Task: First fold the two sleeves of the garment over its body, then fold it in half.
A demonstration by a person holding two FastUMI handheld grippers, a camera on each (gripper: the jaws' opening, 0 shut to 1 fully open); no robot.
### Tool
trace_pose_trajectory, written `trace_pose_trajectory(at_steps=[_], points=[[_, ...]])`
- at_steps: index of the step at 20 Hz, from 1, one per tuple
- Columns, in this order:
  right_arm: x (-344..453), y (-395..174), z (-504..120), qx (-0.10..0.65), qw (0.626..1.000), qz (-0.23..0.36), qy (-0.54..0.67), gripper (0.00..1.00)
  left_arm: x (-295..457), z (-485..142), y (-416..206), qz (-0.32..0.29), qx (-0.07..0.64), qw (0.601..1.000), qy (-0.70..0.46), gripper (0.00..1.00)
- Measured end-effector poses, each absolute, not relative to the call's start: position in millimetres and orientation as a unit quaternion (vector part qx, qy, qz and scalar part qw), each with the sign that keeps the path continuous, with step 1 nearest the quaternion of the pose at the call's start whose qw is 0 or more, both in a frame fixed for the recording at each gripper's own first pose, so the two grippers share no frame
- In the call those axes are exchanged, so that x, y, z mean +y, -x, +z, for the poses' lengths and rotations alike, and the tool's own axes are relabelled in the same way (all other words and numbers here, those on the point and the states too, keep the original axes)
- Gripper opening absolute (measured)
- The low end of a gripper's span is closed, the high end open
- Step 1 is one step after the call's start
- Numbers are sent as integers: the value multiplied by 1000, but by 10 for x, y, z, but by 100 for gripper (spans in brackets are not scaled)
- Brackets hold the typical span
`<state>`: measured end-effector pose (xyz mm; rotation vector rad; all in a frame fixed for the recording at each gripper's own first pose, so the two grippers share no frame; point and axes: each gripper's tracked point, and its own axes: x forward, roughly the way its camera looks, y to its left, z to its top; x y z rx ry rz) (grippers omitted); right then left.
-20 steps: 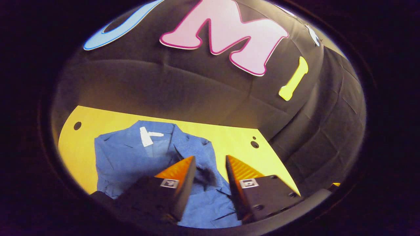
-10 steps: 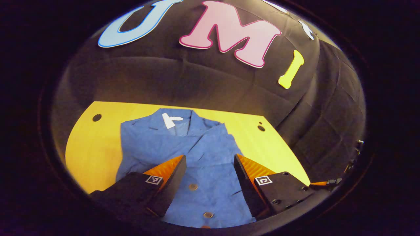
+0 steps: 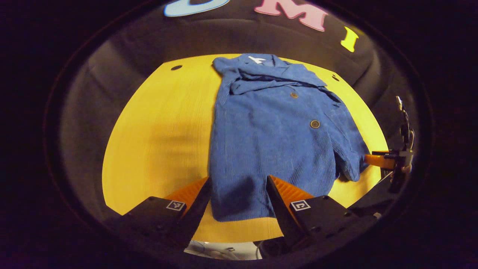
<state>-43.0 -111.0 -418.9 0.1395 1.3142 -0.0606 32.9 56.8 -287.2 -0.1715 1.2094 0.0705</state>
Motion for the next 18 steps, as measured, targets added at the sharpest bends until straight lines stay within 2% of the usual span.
trace_pose_trajectory(at_steps=[1, 2, 5, 7, 9, 11, 12, 13, 14, 15, 16, 18], points=[[-1087, 495, -4230, 623, 778, -31, -69, 99, 566, -2900, -345, 38, 569, 816, 96, 85], [-1074, 460, -4217, 615, 786, -33, -62, 99, 568, -2946, -311, 35, 572, 813, 100, 85], [-1073, 441, -4292, 615, 788, -23, -25, 98, 566, -3055, -296, 39, 587, 808, 35, 85], [-1047, 432, -4281, 618, 785, -38, -33, 99, 485, -3097, -342, 28, 585, 810, 24, 80], [-1009, 418, -4283, 618, 784, -44, -43, 93, 469, -3084, -346, 34, 584, 810, 34, 69], [-921, 404, -4287, 620, 782, -35, -52, 77, 377, -3099, -358, 35, 583, 810, 52, 54], [-841, 419, -4304, 625, 777, -30, -63, 56, 328, -3103, -384, 37, 579, 812, 71, 19], [-825, 410, -4286, 625, 777, -29, -69, 36, 282, -3094, -378, 34, 577, 811, 86, 14], [-780, 406, -4266, 625, 776, -20, -82, 15, 167, -3073, -363, 4, 574, 812, 109, 5], [-707, 417, -4273, 626, 773, -8, -99, 7, 88, -3064, -345, -12, 572, 809, 134, 5], [-690, 418, -4272, 626, 772, -6, -112, 6, 23, -3074, -385, -13, 565, 810, 158, 0], [-705, 404, -4259, 626, 771, -9, -116, 5, 23, -3063, -402, -15, 558, 808, 188, 0]])
